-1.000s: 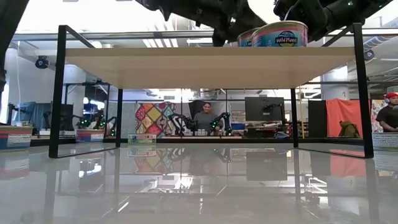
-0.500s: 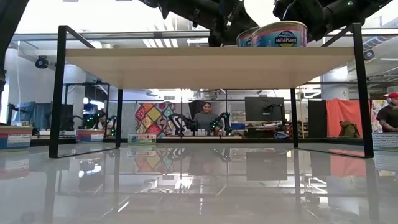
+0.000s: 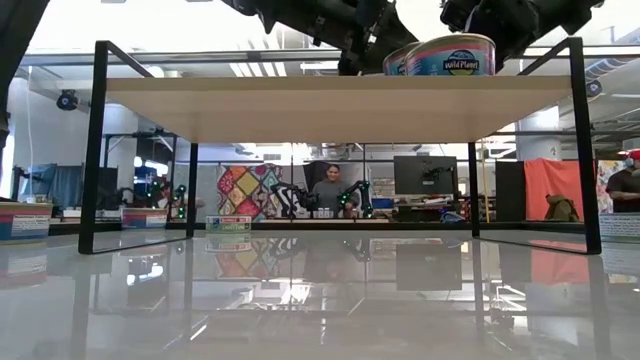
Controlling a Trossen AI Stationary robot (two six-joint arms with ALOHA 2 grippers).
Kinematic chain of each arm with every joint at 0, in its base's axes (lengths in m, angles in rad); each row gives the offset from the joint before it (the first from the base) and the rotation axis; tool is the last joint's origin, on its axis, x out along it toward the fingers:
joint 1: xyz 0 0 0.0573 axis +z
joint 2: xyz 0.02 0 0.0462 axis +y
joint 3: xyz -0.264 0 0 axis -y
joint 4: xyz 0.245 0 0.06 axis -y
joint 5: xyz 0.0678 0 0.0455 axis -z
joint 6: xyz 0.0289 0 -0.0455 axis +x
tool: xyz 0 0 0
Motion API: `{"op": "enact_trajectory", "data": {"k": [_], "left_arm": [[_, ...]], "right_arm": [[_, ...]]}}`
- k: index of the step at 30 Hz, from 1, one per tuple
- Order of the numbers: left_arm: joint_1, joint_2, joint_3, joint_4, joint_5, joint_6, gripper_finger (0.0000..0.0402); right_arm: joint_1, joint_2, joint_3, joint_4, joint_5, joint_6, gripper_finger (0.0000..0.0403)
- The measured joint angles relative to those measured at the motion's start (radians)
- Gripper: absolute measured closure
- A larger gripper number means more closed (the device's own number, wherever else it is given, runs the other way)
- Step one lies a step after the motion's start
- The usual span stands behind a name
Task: Stack canned seafood by type on shelf
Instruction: Stack the blue and pink tuna can on top of the other blue and pink tuna can on the shelf
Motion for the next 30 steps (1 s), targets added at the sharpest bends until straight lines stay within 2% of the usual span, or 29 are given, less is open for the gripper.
{"op": "enact_trajectory", "data": {"k": [8,21,30], "left_arm": [[0.0,0.0,-0.001,0.003,0.0,-0.003,0.0268],[-0.003,-0.011,-0.007,0.103,0.024,0.014,0.0268],[-0.081,-0.08,-0.012,0.141,0.058,0.115,0.0268]], "right_arm": [[0.0,-0.04,0.021,-0.127,0.003,-0.003,0.0003],[0.001,-0.11,0.058,-0.155,0.004,-0.001,0.0003],[0.051,-0.134,0.104,-0.278,0.004,0.062,0.0003]]}}
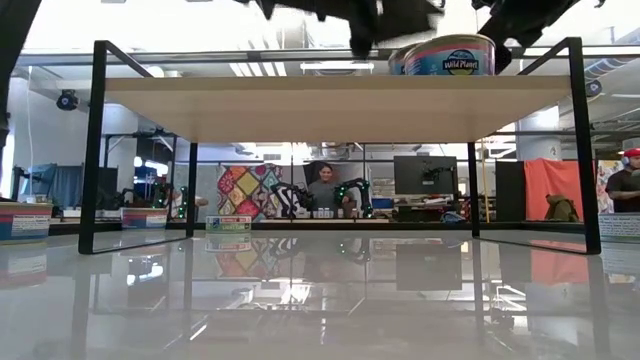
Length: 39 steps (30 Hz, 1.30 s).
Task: Stack canned seafood by type on shelf
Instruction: Stack the blue and pink tuna can on top of the other blue and pink tuna can on the shelf
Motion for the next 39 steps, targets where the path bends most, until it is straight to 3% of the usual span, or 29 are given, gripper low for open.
{"op": "enact_trajectory", "data": {"k": [9,13,16,22,39], "left_arm": [[-0.104,-0.138,0.003,-0.281,-0.25,0.021,0.0268],[-0.154,-0.143,-0.031,-0.353,-0.295,-0.036,0.0268],[-0.177,-0.135,-0.071,-0.347,-0.33,-0.083,0.0268],[-0.187,-0.135,-0.174,-0.291,-0.375,-0.176,0.0268],[-0.182,-0.093,-0.288,-0.035,-0.364,-0.169,0.0268]], "right_arm": [[0.126,0.008,0.002,-0.031,0.127,0.034,0.0003],[0.213,0.018,0.0,-0.048,0.224,0.057,0.0003],[0.268,0.037,0.0,-0.06,0.297,0.079,0.0003],[0.323,0.105,0.0,-0.061,0.339,0.145,0.0003],[0.322,0.147,-0.001,-0.047,0.347,0.163,0.0003]]}}
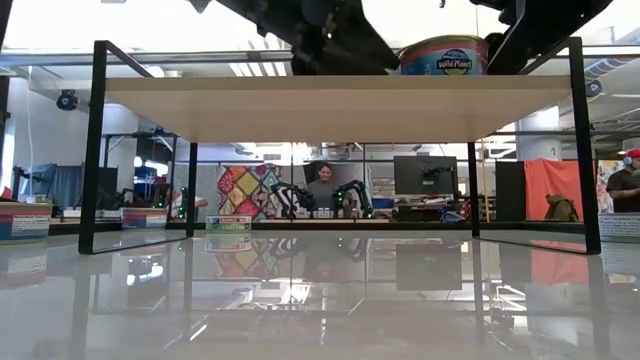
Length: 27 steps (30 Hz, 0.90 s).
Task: Stack canned seafood by type on shelf
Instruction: Stack the blue and pink tuna can on top of the other blue and pink tuna can on the shelf
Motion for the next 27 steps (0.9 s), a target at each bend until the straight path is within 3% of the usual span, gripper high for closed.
{"op": "enact_trajectory", "data": {"k": [7,14,27], "left_arm": [[0.0,0.068,0.071,-0.045,0.013,0.04,0.0268],[-0.001,0.067,0.129,-0.189,0.018,0.044,0.0268],[-0.012,0.05,0.161,-0.269,0.017,0.044,0.0268]], "right_arm": [[0.0,-0.012,0.0,-0.027,-0.045,-0.008,0.0003],[0.0,-0.021,0.0,-0.019,-0.042,-0.004,0.0003],[0.018,-0.012,0.0,-0.021,-0.043,0.008,0.0003]]}}
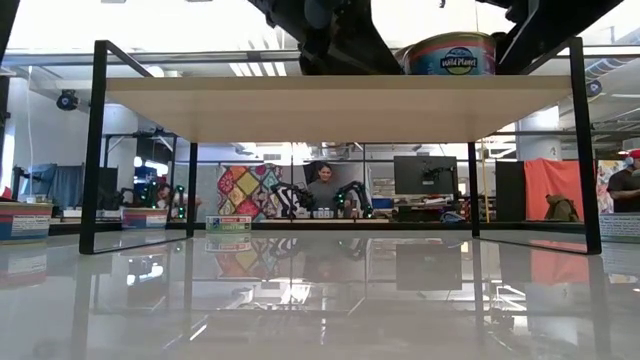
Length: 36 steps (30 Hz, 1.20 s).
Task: Stack canned seafood by type on shelf
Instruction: Stack the blue and pink tuna can on top of the other blue and pink tuna can on the shelf, then stack the blue-pink tuna can on top of the other blue-pink tuna can on the shelf
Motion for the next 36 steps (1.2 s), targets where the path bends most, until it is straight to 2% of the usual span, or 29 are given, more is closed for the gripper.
{"op": "enact_trajectory", "data": {"k": [3,7,10,14,17,22,28,32,36], "left_arm": [[-0.017,-0.028,0.03,-0.067,-0.001,0.0,0.0268],[-0.066,-0.071,0.097,-0.197,-0.003,-0.009,0.0268],[-0.141,-0.09,0.17,-0.343,-0.002,-0.044,0.0268],[-0.278,-0.099,0.278,-0.532,0.001,-0.163,0.0268],[-0.393,-0.097,0.338,-0.638,0.001,-0.287,0.0268],[-0.575,-0.095,0.367,-0.73,0.005,-0.645,0.0268],[-0.768,-0.086,0.363,-0.865,-0.035,-1.054,0.0268],[-0.859,-0.083,0.348,-0.937,-0.049,-1.192,0.0277],[-0.913,-0.083,0.309,-0.979,-0.023,-1.291,0.0306]], "right_arm": [[0.004,-0.015,0.025,-0.045,0.0,0.0,0.0003],[0.004,-0.022,0.122,-0.151,0.009,0.02,0.0003],[0.024,-0.022,0.182,-0.168,0.011,0.042,0.0003],[0.106,-0.01,0.246,-0.153,0.01,0.072,0.0003],[0.195,0.02,0.307,-0.129,0.033,0.087,0.0003],[0.381,0.105,0.421,-0.122,0.197,0.105,0.0003],[0.566,0.281,0.529,-0.112,0.364,0.215,0.0003],[0.656,0.423,0.579,-0.107,0.424,0.365,0.0003],[0.735,0.576,0.649,-0.104,0.453,0.524,0.0003]]}}
